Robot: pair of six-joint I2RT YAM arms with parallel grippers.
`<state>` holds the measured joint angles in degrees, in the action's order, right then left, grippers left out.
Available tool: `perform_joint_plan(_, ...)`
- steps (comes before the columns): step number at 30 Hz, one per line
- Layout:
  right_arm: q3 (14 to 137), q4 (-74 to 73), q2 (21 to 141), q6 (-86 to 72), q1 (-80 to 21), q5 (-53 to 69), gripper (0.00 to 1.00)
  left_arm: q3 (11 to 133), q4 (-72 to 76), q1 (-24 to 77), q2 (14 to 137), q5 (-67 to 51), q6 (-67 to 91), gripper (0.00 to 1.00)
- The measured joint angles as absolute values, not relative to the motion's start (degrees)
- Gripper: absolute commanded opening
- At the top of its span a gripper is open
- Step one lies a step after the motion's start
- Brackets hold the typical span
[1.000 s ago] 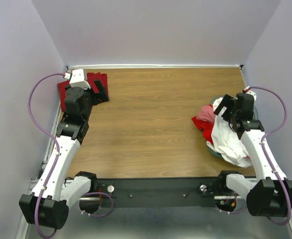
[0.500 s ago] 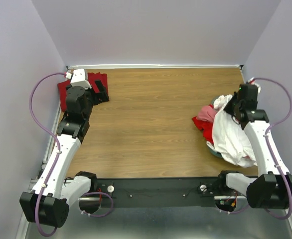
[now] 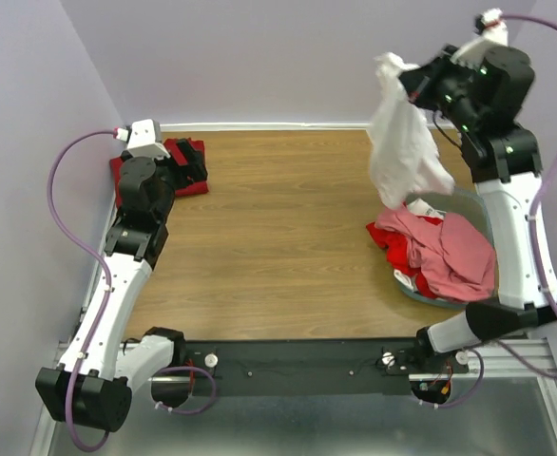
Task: Fold and stack the t-shirts
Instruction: Grab the tshirt from the pile, then move the tshirt to the center of the board
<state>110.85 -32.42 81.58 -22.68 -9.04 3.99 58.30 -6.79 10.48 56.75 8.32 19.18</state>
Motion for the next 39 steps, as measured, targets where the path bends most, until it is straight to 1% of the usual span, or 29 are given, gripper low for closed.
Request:
perform_joint_plan(3,120.64,-32.69,88.58,-22.61,-16.62,5.39,0.01,58.74,-6.57,10.48,56.6,8.32,19.38,0.98)
perform_joint_plan(6,129.67,-32.4,94.65,-22.61,-22.04,5.93,0.01,58.83,-6.59,10.48,55.83,8.36,19.38,0.98)
perform_joint_plan(9,133.51,-32.45,97.76,-22.68,-25.69,6.15,0.01,58.83,-6.59,10.48,54.7,8.51,19.33,0.98)
perform_joint_plan(12,132.09,-32.1,97.58,-22.7,-27.38,6.26,0.01,59.07,-6.66,10.46,53.21,9.06,19.11,0.98)
perform_joint_plan(13,130.85,-31.7,97.17,-22.74,-27.49,6.26,0.06,59.33,-6.66,10.46,52.8,9.43,19.03,0.98)
perform_joint_plan(14,127.33,-30.28,95.94,-22.96,-27.59,5.8,0.16,59.46,-6.63,10.46,52.62,9.67,18.9,0.98)
perform_joint_plan(15,124.11,-29.89,94.78,-23.29,-27.62,5.34,0.33,59.53,-6.63,10.46,52.51,9.98,18.83,0.98)
perform_joint_plan(16,120.22,-29.61,93.51,-23.66,-27.64,4.78,0.7,59.55,-6.66,10.46,52.53,10.22,18.79,0.98)
perform_joint_plan(17,115.55,-29.54,92.2,-23.99,-27.66,3.4,0.81,59.55,-6.87,10.46,52.66,10.41,18.81,0.98)
perform_joint_plan(18,110.08,-28.38,90.98,-24.71,-27.66,2.15,0.88,59.55,-7.05,10.46,52.8,10.48,18.81,0.98)
perform_joint_plan(19,105.27,-28.16,90.11,-25.02,-27.66,0.8,1.0,59.55,-7.42,10.46,53.01,10.52,18.83,0.98)
perform_joint_plan(25,80.58,-28.23,89.54,-27.46,-27.64,-2.74,1.0,58.98,-9.85,10.46,55.86,11.16,19.57,0.97)
perform_joint_plan(28,74.5,-28.71,90.87,-27.92,-27.64,-2.04,1.0,57.3,-10.55,10.46,57.3,11.03,20.47,0.95)
perform_joint_plan(39,72.75,-22.76,100.44,-27.9,-26.52,-1.8,1.0,49.54,-12.6,11.77,68.47,5.56,25.43,0.94)
